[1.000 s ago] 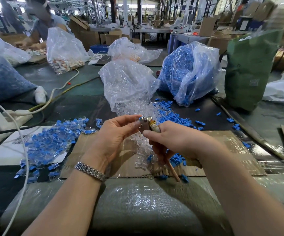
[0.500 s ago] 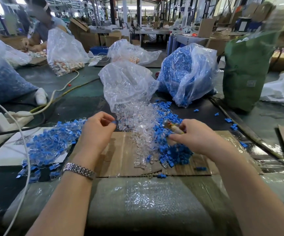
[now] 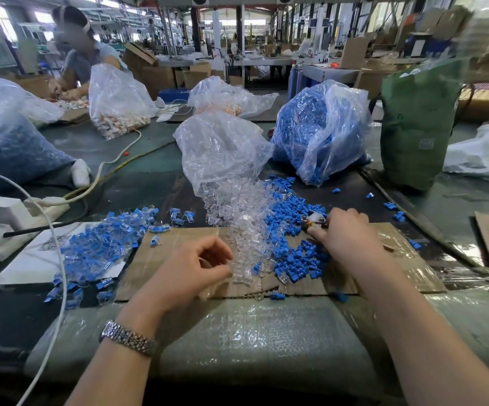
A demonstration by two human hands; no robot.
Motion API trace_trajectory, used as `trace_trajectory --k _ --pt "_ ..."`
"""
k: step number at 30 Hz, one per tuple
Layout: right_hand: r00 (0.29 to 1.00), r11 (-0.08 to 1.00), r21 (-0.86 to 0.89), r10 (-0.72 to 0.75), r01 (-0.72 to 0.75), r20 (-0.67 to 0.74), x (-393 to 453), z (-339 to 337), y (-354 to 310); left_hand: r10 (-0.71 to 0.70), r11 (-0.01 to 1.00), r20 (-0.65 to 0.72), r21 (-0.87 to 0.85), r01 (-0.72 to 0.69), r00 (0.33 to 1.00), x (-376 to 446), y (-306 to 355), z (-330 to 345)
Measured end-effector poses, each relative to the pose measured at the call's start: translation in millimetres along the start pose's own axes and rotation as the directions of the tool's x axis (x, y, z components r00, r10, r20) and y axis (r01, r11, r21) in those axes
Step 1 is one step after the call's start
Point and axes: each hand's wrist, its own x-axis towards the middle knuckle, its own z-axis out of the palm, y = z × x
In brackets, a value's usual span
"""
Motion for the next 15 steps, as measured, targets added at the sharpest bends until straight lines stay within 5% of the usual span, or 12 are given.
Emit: trace_trajectory --k 3,8,15 --pt "0.991 0.994 0.021 -0.103 0.105 -0.089 -7 -9 4 0.021 1.0 0.038 0.021 -0.022 0.999 -2 -4 3" --pt "0.927 0.938 0.146 -0.336 0.315 0.164 -20 -22 -5 0.031 0.999 0.023 0.013 -0.031 0.999 -3 -9 7" --pt "0.927 0.931 0.11 -0.359 0.348 0.111 -23 -6 -23 0.086 0.992 -0.056 0.101 -0.08 0.995 -4 -10 14"
